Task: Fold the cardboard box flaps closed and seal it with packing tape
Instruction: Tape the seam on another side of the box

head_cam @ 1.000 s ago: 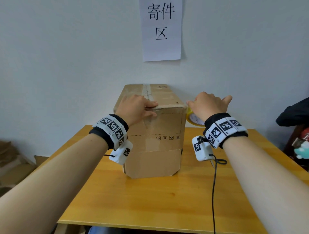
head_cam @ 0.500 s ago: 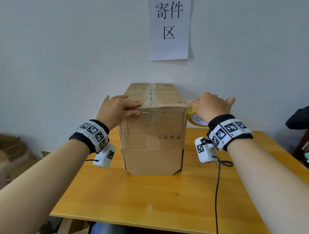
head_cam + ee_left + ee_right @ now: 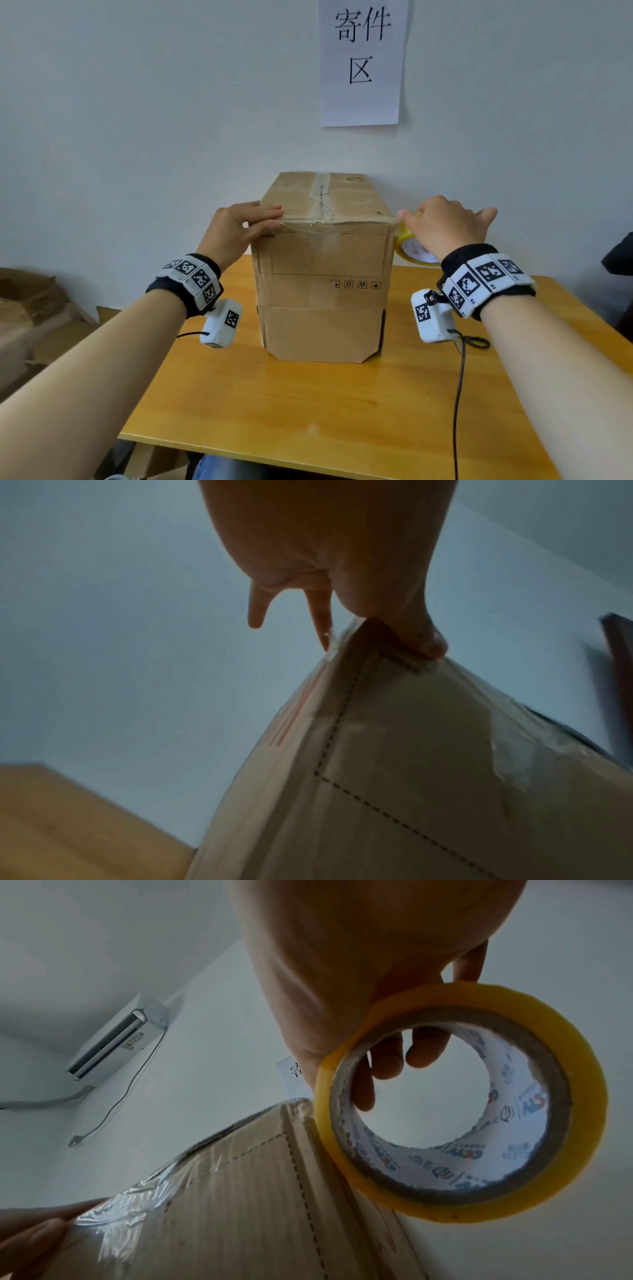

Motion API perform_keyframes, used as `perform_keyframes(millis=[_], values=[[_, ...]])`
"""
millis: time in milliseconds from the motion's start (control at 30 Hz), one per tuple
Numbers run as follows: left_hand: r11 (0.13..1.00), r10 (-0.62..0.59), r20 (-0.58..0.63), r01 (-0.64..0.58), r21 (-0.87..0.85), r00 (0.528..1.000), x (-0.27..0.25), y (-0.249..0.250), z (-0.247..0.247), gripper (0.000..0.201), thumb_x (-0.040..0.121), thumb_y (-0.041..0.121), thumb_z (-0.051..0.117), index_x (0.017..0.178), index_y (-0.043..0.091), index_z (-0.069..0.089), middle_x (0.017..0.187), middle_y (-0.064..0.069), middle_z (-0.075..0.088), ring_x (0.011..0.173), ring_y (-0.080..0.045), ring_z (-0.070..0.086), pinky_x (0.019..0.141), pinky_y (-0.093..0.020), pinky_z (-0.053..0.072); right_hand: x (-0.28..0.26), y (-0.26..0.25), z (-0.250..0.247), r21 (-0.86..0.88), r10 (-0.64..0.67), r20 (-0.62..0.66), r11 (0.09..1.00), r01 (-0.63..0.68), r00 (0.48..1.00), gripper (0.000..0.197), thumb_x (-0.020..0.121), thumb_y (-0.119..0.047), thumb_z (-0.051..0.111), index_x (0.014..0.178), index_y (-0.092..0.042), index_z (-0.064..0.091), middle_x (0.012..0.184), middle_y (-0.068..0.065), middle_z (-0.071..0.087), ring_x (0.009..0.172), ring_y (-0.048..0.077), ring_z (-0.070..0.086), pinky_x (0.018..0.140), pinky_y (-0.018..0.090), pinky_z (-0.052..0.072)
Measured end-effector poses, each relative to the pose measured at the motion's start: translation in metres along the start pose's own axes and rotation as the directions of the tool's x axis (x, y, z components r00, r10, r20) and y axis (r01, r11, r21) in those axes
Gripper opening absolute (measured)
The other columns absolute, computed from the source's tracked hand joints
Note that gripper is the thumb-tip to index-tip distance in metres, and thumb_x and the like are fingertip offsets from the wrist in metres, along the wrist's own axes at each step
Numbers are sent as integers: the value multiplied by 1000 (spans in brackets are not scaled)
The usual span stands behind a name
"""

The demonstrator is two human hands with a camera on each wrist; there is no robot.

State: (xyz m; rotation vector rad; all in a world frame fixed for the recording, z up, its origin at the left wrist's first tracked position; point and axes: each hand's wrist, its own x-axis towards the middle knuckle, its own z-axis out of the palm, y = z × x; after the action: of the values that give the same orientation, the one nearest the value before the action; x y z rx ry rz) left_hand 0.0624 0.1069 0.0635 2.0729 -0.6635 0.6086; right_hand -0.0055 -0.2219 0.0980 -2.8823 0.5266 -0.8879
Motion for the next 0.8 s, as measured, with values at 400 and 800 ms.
perform_keyframes(millis=[400, 800], values=[[943, -184, 49, 191, -274, 982, -15, -11, -13, 33, 96, 28, 63, 129, 30, 65, 133, 22, 60, 125, 12, 48, 110, -22, 33, -3, 1, 3, -8, -20, -17, 1000, 20, 1000, 60, 99, -55, 36, 65, -14, 62, 57, 2, 55, 57, 21, 46, 83, 44, 26], [813, -356, 108, 365, -454, 928, -24, -17, -12, 36, 96, 33, 62, 132, 38, 62, 134, 22, 60, 134, -5, 46, 105, -57, 42, -5, -2, 7, 14, -23, -36, 1000, 23, 999, 59, 101, -53, 35, 61, -15, 56, 59, 2, 54, 58, 20, 44, 85, 45, 27]])
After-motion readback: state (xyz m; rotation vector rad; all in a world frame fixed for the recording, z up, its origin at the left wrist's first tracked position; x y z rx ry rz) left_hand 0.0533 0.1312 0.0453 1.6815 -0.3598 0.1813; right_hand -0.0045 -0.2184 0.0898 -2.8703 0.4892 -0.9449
